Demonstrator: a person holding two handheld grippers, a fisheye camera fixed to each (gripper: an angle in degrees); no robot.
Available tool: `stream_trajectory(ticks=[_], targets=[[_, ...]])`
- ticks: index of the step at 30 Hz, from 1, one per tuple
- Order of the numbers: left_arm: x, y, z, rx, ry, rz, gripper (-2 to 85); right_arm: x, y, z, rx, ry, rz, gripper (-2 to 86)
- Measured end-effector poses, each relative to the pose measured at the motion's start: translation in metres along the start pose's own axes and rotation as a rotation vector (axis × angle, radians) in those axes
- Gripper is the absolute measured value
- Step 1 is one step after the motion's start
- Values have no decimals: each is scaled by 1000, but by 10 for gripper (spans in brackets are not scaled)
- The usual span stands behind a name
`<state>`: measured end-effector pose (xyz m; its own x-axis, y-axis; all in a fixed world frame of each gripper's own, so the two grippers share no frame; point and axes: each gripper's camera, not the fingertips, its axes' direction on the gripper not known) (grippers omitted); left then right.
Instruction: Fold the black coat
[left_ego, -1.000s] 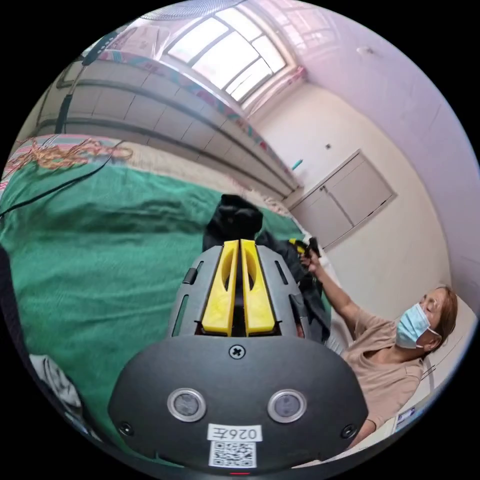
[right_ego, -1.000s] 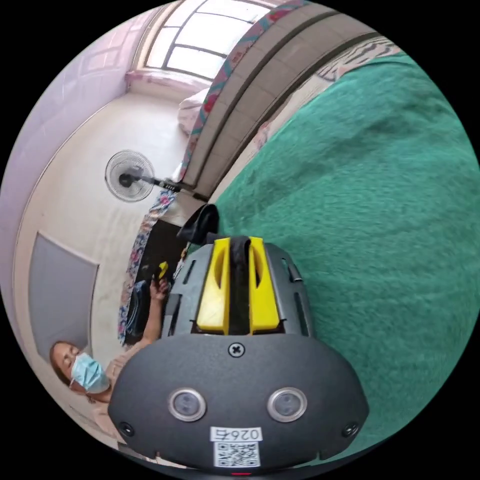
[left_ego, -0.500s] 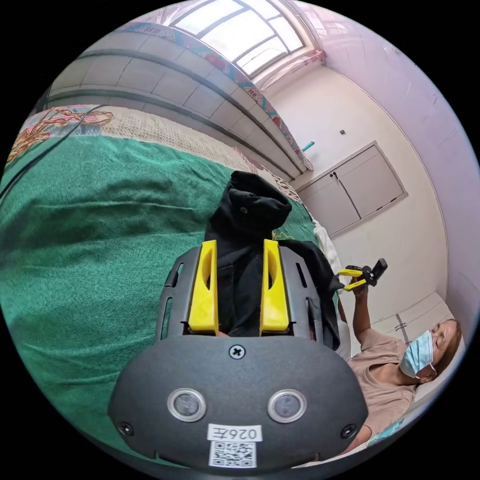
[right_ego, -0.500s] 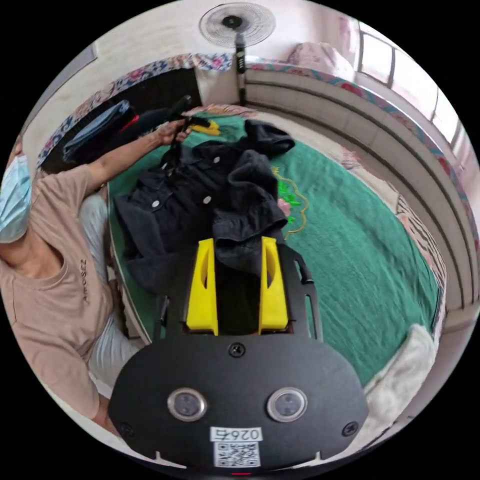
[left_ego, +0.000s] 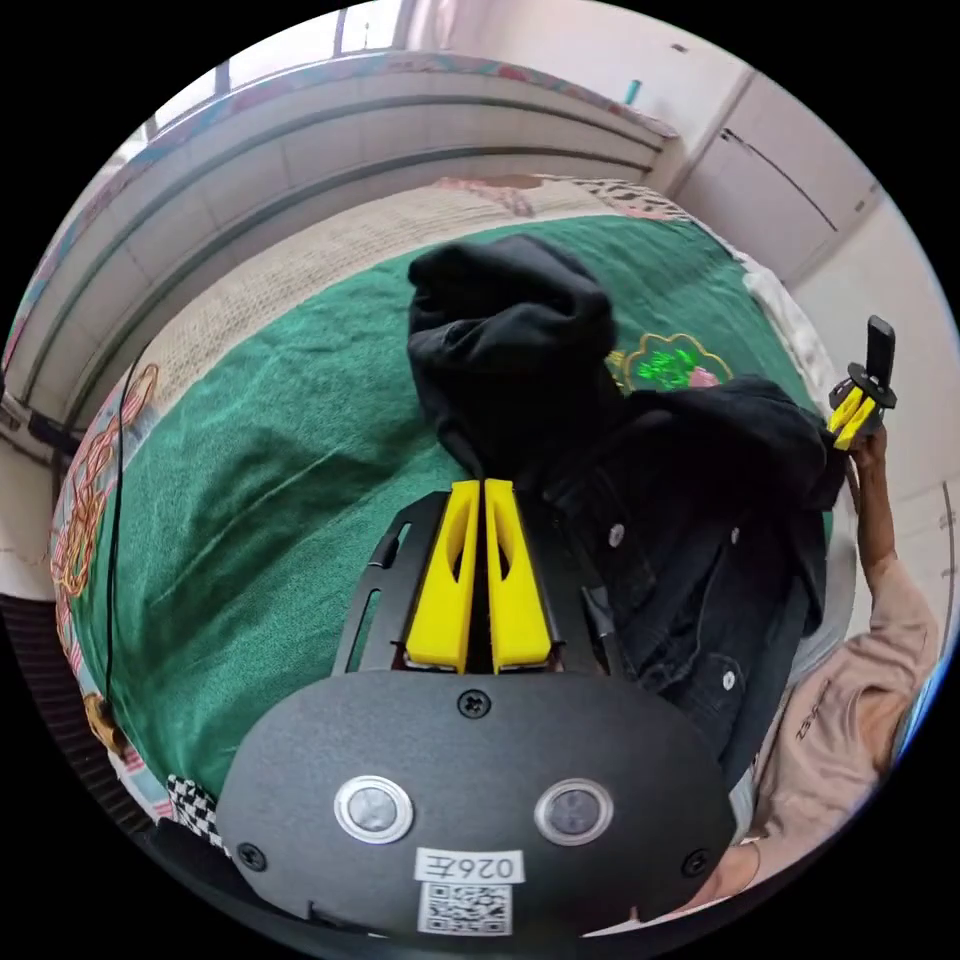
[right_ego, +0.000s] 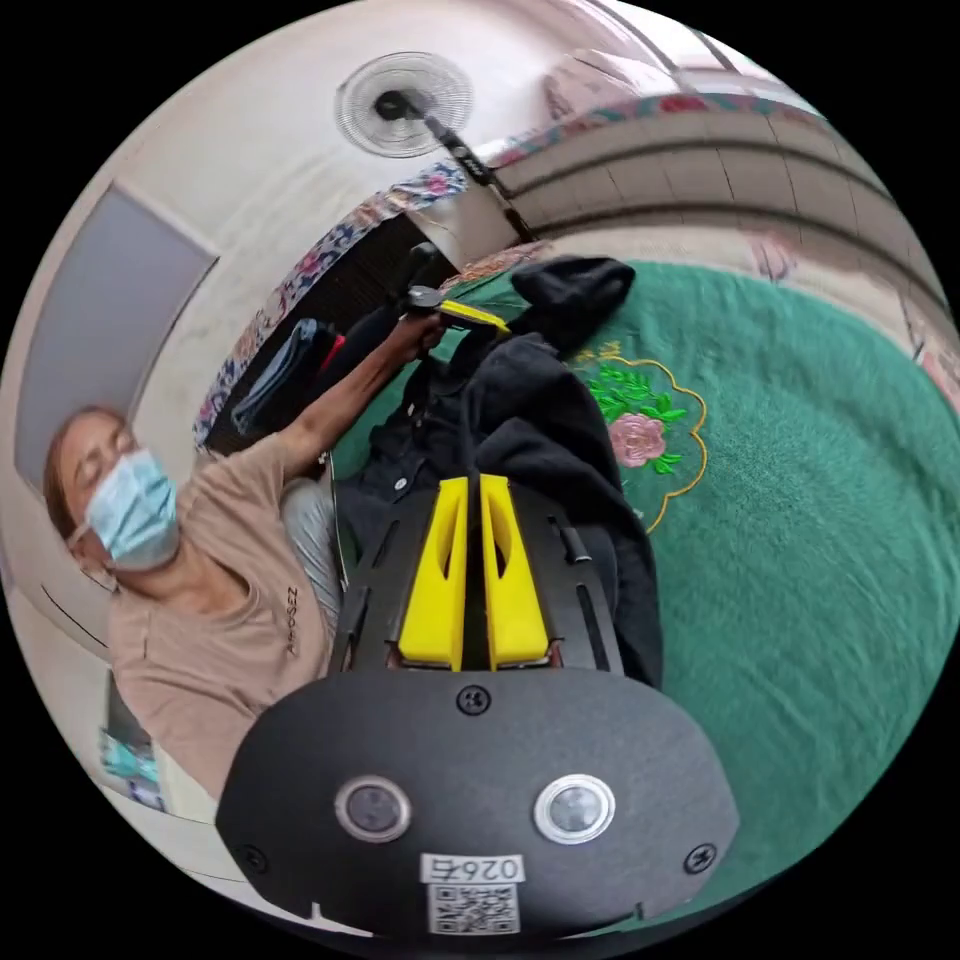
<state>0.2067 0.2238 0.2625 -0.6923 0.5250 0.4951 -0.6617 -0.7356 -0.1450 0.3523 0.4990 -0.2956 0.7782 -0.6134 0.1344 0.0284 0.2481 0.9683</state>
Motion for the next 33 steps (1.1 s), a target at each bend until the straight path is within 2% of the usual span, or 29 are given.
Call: stream_trajectory(ticks=[2,4,7,9,11,13,14,16,18,21,25,28,31,32,33], targets=[[5,16,-24,79,41,13,-4,-65,31,-43,59,86,-47,-13],[3,28,-45,158,91,6,-5,-129,59,-94,116,322,-66,-13],[-6,33,-66,263,162,-26,-5,-159,55,-127,156,509,-91,-13],[-6,25,-69,295,111,-56,-5,-149,31,-134,172,599,-103,-13],[-10,14,-67,308,55,-93,-5,-112,-7,-138,163,715,-95,-13],[-22,3,-61,342,39,-182,-4,-7,-78,-143,162,876,-13,-13],[-30,-4,-53,350,43,-222,-3,31,-96,-144,162,896,26,-13],[-47,-15,-39,292,87,-285,2,202,-148,-146,121,994,311,-12],[-67,-17,-38,279,139,-322,20,294,-147,-149,110,961,512,-12],[-95,-16,-47,316,287,-333,50,324,-107,-137,285,755,471,-10],[-114,-30,-45,363,415,-367,135,354,-44,-76,224,626,415,-9],[-107,-66,-28,299,480,-362,185,387,3,-25,137,523,434,-9],[-77,-114,8,49,410,-336,194,421,44,20,83,460,480,-9],[-55,-123,-2,9,197,-301,164,428,50,28,71,454,490,-9],[-31,-133,-7,-56,118,-193,102,444,57,42,34,443,494,-9]])
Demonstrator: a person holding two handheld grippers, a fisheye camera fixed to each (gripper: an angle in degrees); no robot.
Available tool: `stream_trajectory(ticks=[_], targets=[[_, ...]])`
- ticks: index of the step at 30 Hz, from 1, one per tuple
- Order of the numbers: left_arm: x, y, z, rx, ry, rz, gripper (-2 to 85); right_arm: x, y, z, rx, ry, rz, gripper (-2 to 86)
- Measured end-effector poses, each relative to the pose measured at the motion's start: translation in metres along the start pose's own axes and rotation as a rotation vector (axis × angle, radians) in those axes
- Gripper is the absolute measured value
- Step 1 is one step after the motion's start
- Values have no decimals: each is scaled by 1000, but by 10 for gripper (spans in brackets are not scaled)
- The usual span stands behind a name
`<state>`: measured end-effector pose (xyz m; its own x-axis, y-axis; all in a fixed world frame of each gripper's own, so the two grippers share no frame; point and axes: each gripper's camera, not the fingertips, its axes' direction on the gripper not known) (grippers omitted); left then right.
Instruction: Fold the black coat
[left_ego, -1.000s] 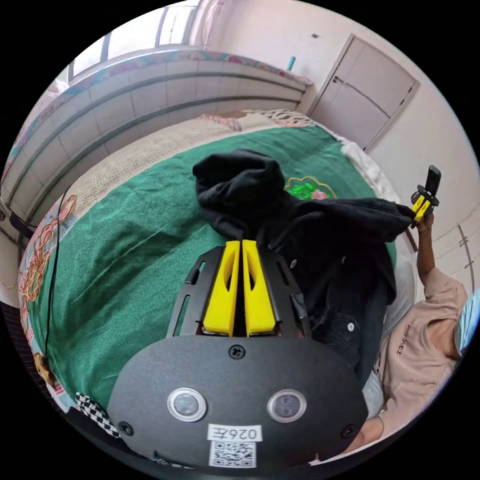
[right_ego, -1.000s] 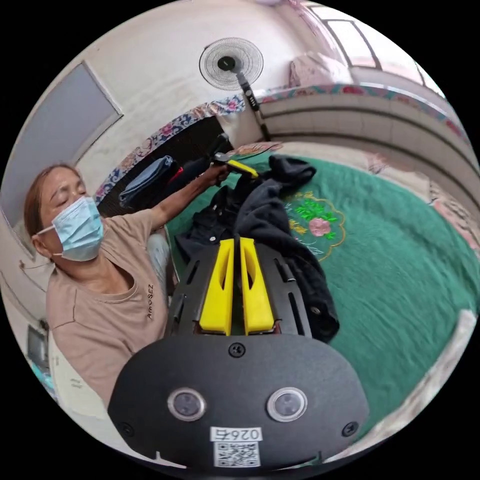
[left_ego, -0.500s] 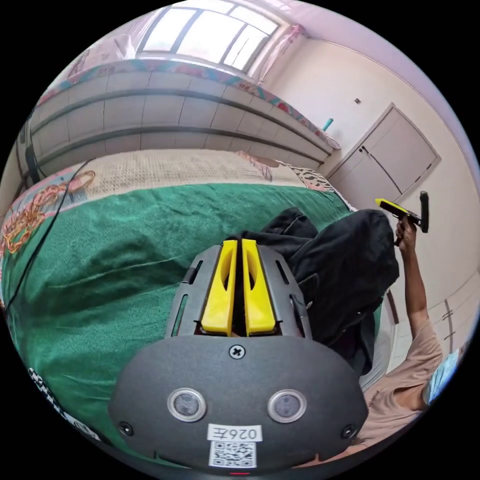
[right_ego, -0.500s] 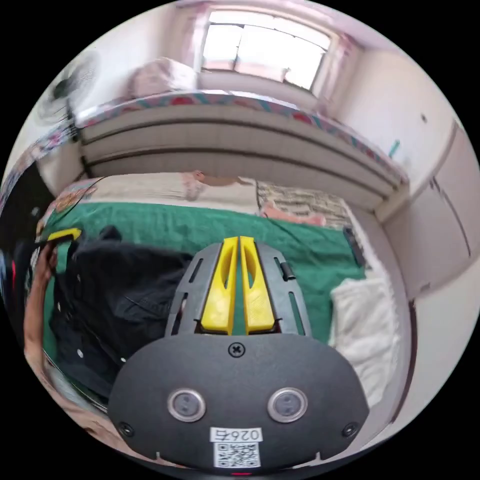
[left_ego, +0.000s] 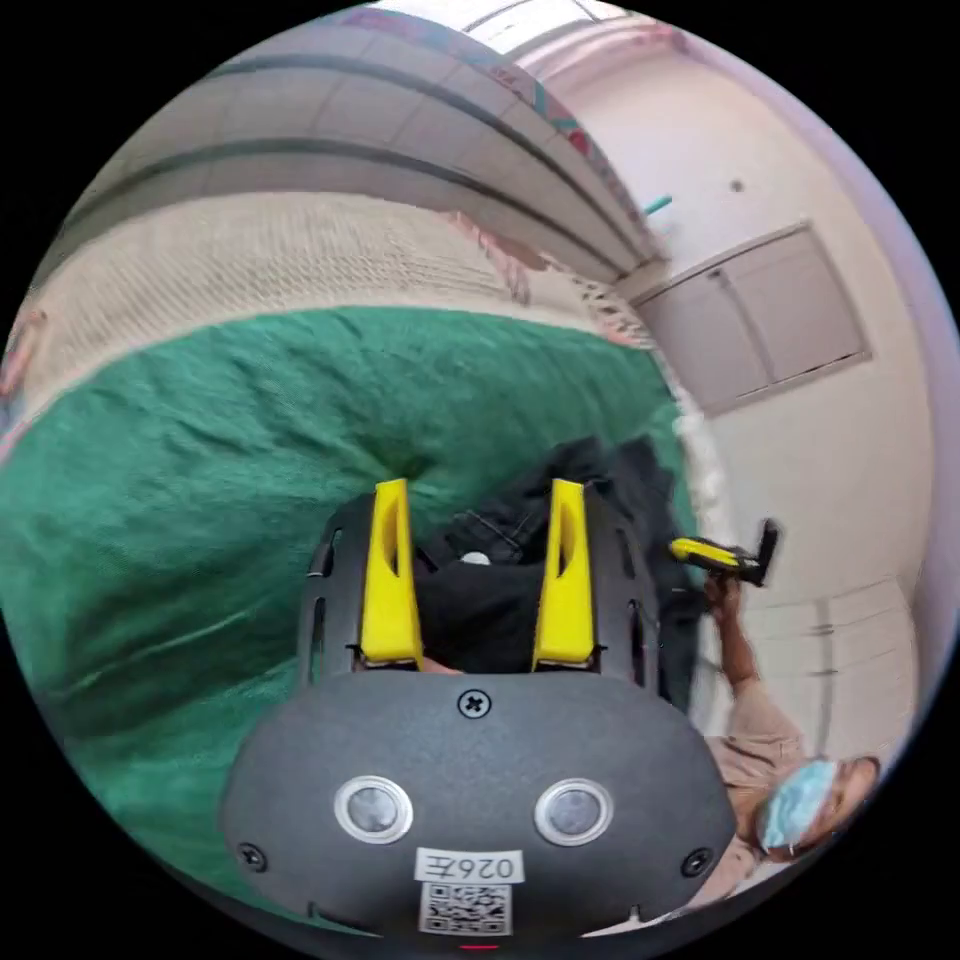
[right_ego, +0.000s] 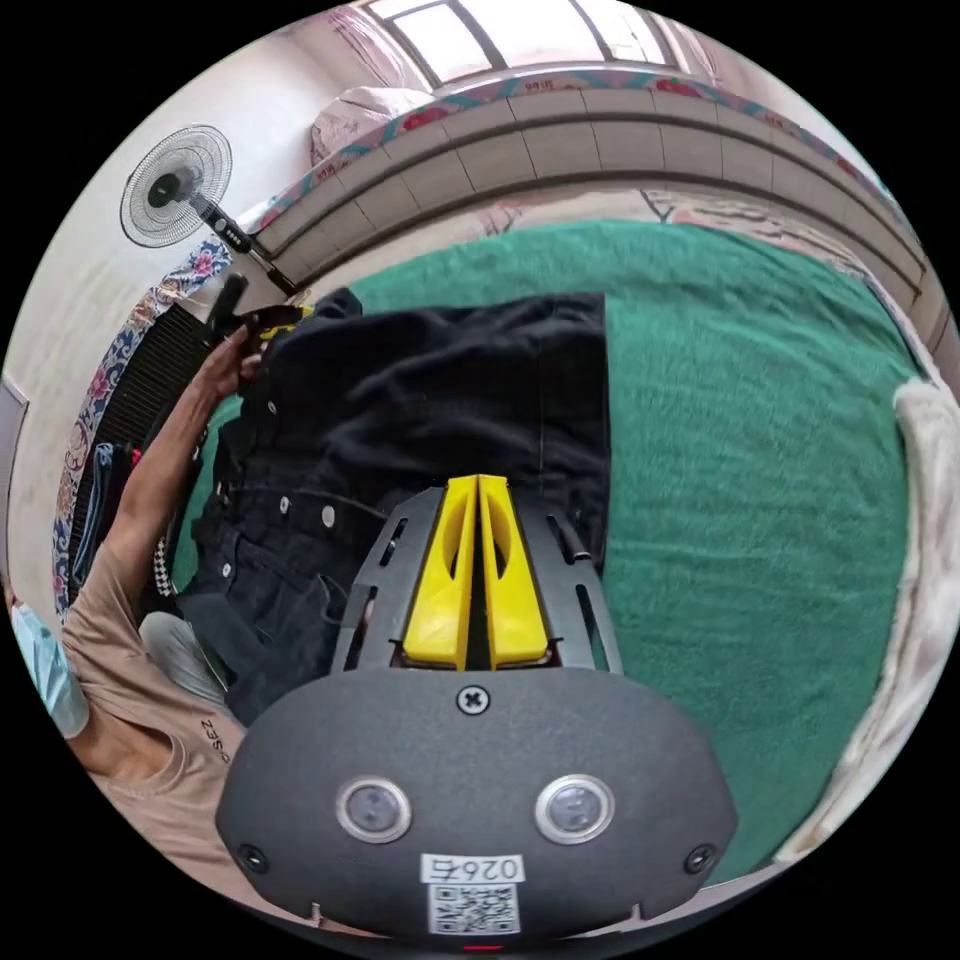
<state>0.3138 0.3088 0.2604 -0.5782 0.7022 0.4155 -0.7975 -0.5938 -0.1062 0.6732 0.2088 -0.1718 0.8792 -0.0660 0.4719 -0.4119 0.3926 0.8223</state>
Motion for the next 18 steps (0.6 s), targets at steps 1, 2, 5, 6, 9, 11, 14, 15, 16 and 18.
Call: stream_trajectory(ticks=[1,2,5,6,9,11,14,15,16,18], targets=[[12,-2,-1,-25,28,49,56,7,-2,6,14,-16,-16,-9],[35,3,-18,29,28,105,6,11,-5,6,21,-27,-15,-9],[104,79,-127,640,-58,237,-5,16,-15,-7,79,-43,-29,-9],[124,116,-163,888,-166,247,-7,12,-15,-15,118,-23,-42,-9],[128,146,-187,1213,-646,-67,-9,7,-25,-27,192,60,-51,-9],[99,118,-184,947,-629,-110,-9,7,-39,-27,191,110,-44,-9],[49,106,-151,662,-371,-110,-9,3,-55,-23,202,122,-53,-9],[39,110,-133,602,-300,-97,-9,0,-60,-19,207,130,-52,-9],[36,112,-124,574,-278,-98,-9,-2,-65,-13,211,136,-48,-9],[33,126,-97,506,-259,-83,-9,-8,-76,-7,217,137,-52,-9]])
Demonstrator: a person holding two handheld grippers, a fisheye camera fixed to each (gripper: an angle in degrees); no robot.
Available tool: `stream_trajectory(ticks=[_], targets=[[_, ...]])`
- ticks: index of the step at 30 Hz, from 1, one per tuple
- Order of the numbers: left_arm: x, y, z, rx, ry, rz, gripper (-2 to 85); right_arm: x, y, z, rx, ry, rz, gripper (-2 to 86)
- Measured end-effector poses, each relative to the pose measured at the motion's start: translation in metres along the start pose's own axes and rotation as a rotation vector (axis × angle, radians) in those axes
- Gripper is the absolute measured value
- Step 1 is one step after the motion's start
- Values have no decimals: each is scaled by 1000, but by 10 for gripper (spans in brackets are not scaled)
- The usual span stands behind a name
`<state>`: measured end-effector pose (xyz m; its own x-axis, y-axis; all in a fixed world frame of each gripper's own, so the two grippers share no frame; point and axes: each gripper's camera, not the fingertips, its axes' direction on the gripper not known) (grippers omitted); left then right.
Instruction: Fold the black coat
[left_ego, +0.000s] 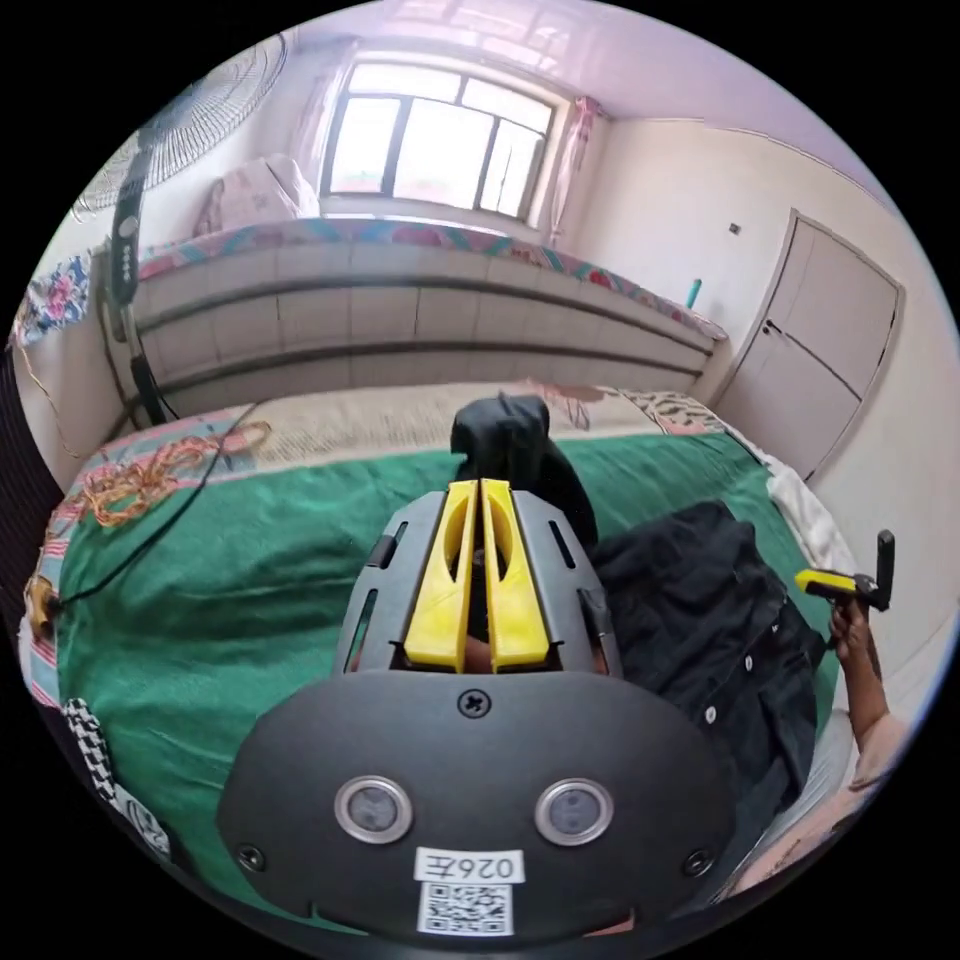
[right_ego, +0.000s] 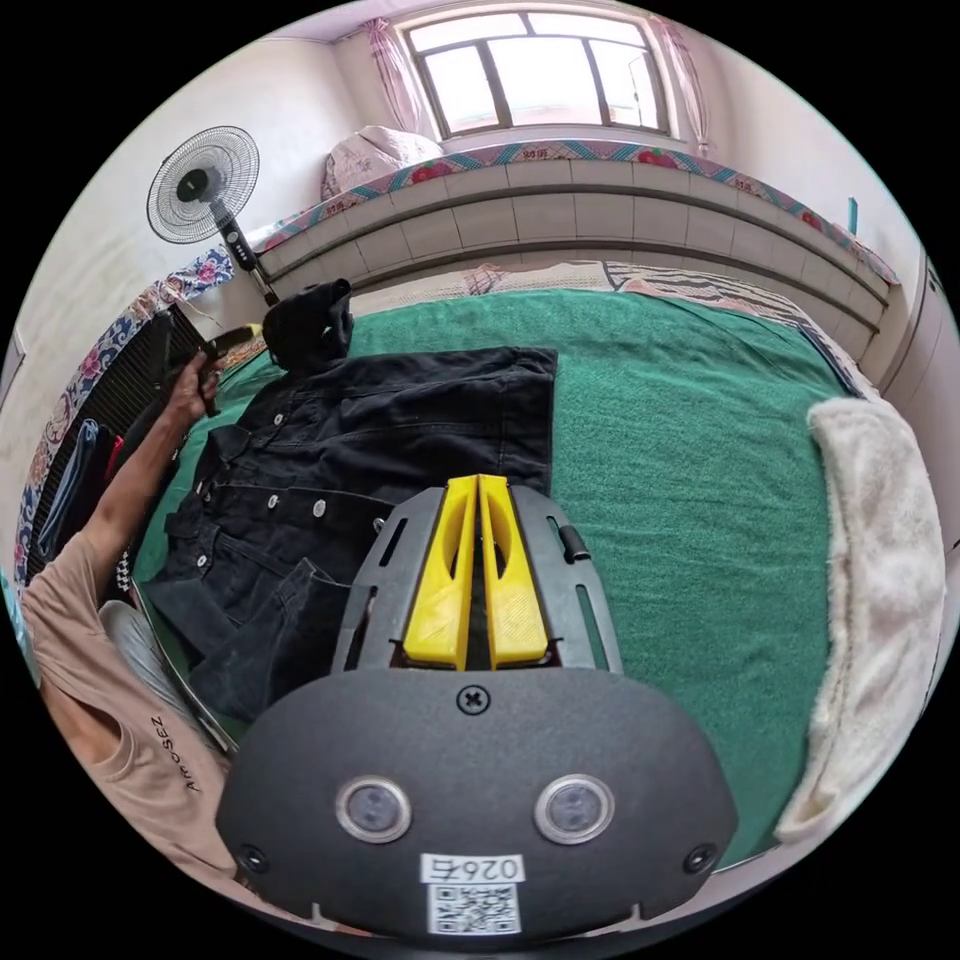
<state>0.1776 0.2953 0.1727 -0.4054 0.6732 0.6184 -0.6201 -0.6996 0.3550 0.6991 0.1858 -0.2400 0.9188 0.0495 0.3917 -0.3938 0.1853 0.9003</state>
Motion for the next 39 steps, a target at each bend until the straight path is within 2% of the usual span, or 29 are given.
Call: stream_trajectory(ticks=[5,7,9,11,13,15,18,20,22,26,30,32,34,37,39], targets=[[26,23,-8,-60,-11,144,-10,-38,-42,35,-68,16,-97,-10],[40,22,0,-208,-4,227,-10,-50,-58,106,-379,31,-138,-10],[47,20,16,-447,-69,244,-9,-46,-64,101,-298,-13,-91,-9],[49,20,13,-543,-76,219,-9,-37,-73,93,-315,-48,-19,-8],[63,28,-8,-537,28,243,-8,-49,-72,53,-213,-44,1,-3],[90,41,-41,-484,213,268,-8,-69,-69,22,-145,-70,-27,7],[123,58,-65,-435,429,246,-9,-97,-73,4,-79,-167,-52,60],[143,67,-66,-456,542,230,-9,-110,-88,31,-172,-262,-54,76],[162,78,-62,-518,606,234,-9,-137,-96,57,-353,-316,-143,4],[187,110,-76,-585,446,290,-9,-131,-59,-25,-235,-171,-105,-8],[188,113,-105,-515,403,265,-9,-66,5,-111,-156,-20,189,-11],[190,107,-116,-459,390,245,-9,-69,9,-154,-24,-80,235,-11],[199,101,-120,-417,366,262,-9,-110,-23,-186,132,-181,186,-10],[213,97,-93,-483,223,297,-8,-194,-116,-167,123,-250,73,-9],[212,107,-51,-615,171,277,-7,-252,-182,-131,62,-308,-3,-9]])
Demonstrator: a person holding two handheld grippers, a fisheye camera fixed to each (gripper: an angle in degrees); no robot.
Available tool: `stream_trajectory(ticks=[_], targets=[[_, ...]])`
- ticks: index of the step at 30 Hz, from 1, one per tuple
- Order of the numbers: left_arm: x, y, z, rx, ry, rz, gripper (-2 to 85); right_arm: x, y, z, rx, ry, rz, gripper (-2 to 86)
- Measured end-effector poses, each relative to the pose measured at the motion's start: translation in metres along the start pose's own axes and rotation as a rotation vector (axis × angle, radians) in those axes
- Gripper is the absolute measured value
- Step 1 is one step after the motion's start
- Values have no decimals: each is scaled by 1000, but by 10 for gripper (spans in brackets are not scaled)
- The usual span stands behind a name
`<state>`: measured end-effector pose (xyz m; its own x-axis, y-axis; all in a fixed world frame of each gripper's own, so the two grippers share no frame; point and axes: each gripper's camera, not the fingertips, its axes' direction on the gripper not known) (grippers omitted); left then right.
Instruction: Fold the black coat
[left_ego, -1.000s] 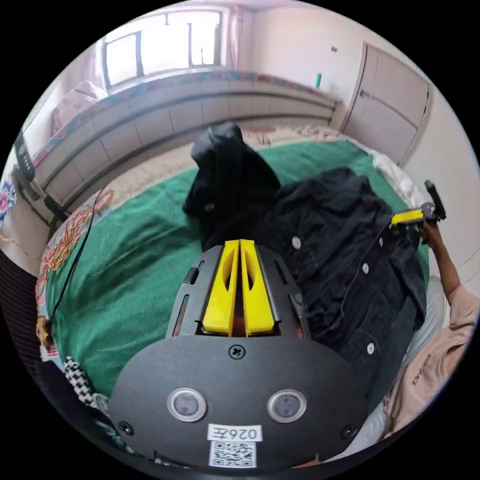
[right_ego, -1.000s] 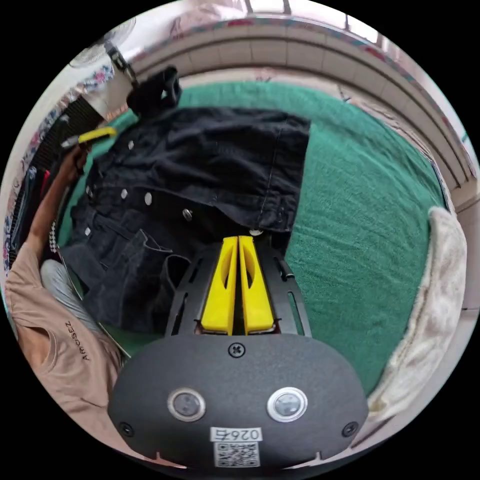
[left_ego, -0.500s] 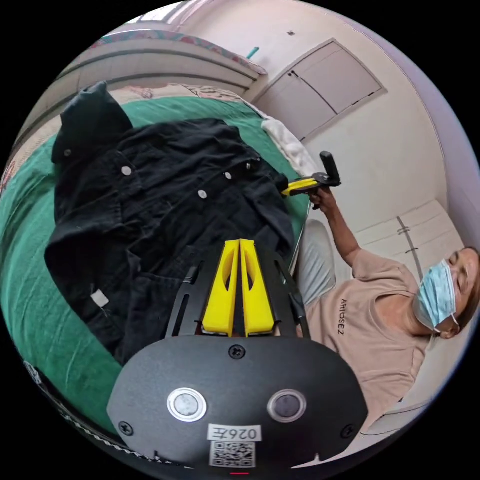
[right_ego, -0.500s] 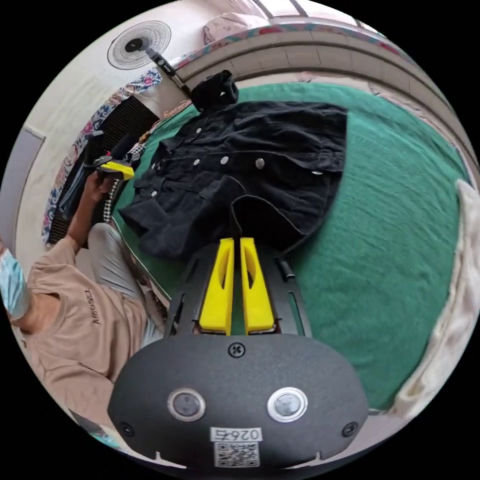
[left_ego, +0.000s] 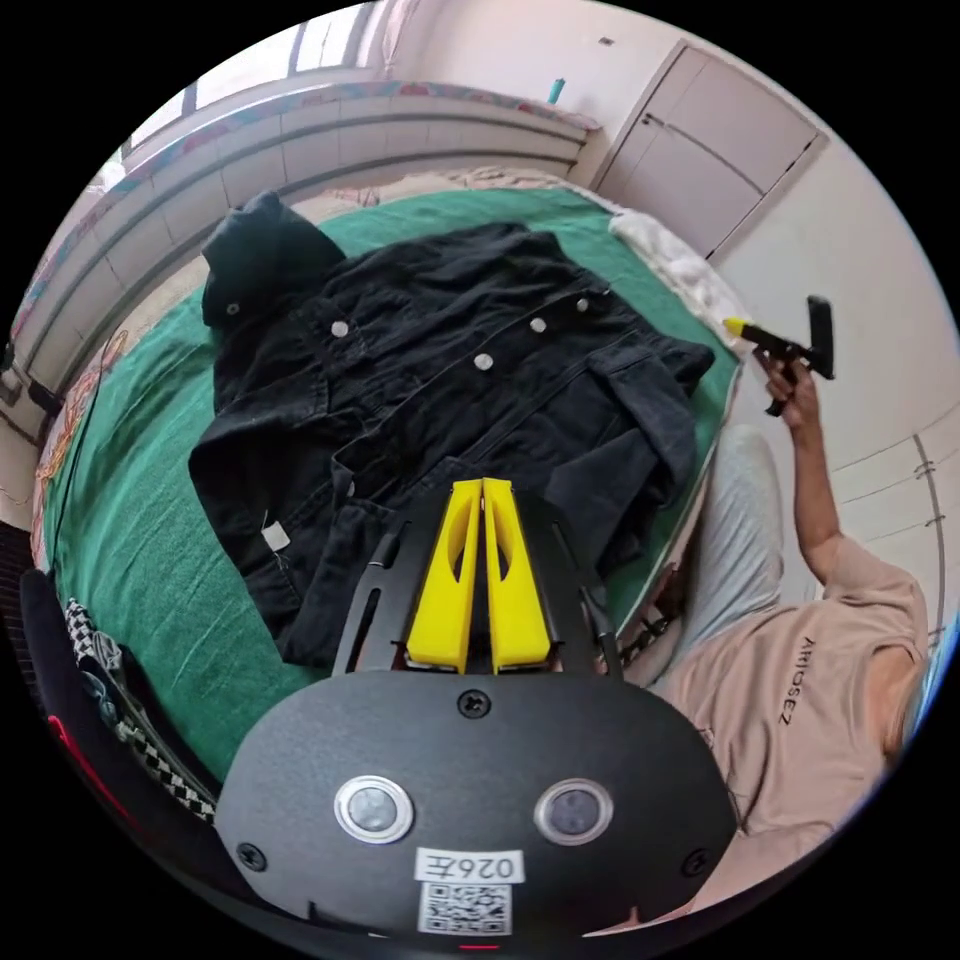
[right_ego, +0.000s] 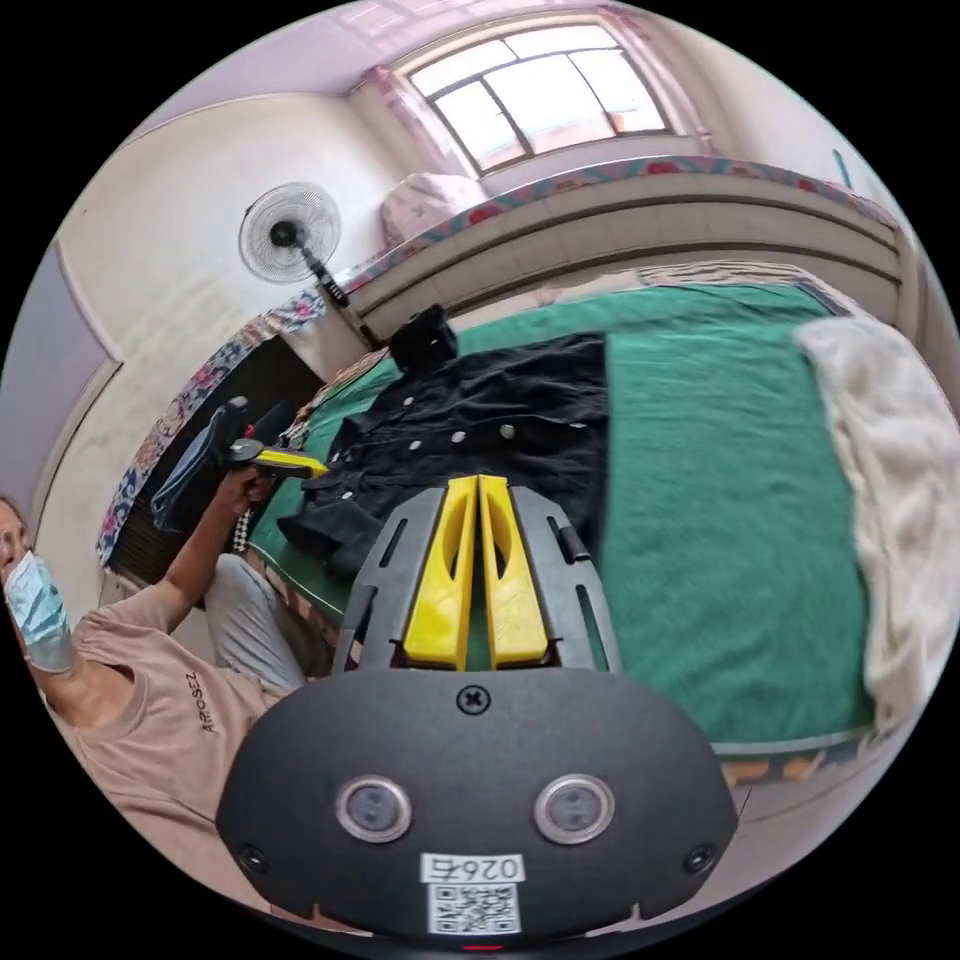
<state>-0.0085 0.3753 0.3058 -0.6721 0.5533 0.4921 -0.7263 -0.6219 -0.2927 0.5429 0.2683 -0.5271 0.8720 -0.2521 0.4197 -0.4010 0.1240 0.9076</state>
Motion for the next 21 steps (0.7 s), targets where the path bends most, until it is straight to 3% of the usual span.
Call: stream_trajectory(ticks=[2,5,9,14,17,19,20,21], targets=[[-7,-2,29,-99,37,-14,-7,-33,-53,74,-144,-39,-47,-9],[-13,9,19,-114,137,14,-9,-73,-75,207,-601,46,-126,-9],[-18,37,10,-114,197,68,-9,-113,-34,142,-601,31,-152,-9],[-44,73,4,-194,340,53,-9,-105,30,11,-673,-30,-12,-9],[-61,104,-43,-20,183,-33,-9,-121,32,-99,-545,89,35,-9],[-75,124,-78,196,192,-99,-9,-162,1,-208,-228,93,-24,-10],[-85,138,-97,364,265,-125,-8,-173,-8,-234,-133,72,-51,-10],[-91,152,-111,523,359,-135,-8,-203,-21,-291,91,34,-129,-10]])
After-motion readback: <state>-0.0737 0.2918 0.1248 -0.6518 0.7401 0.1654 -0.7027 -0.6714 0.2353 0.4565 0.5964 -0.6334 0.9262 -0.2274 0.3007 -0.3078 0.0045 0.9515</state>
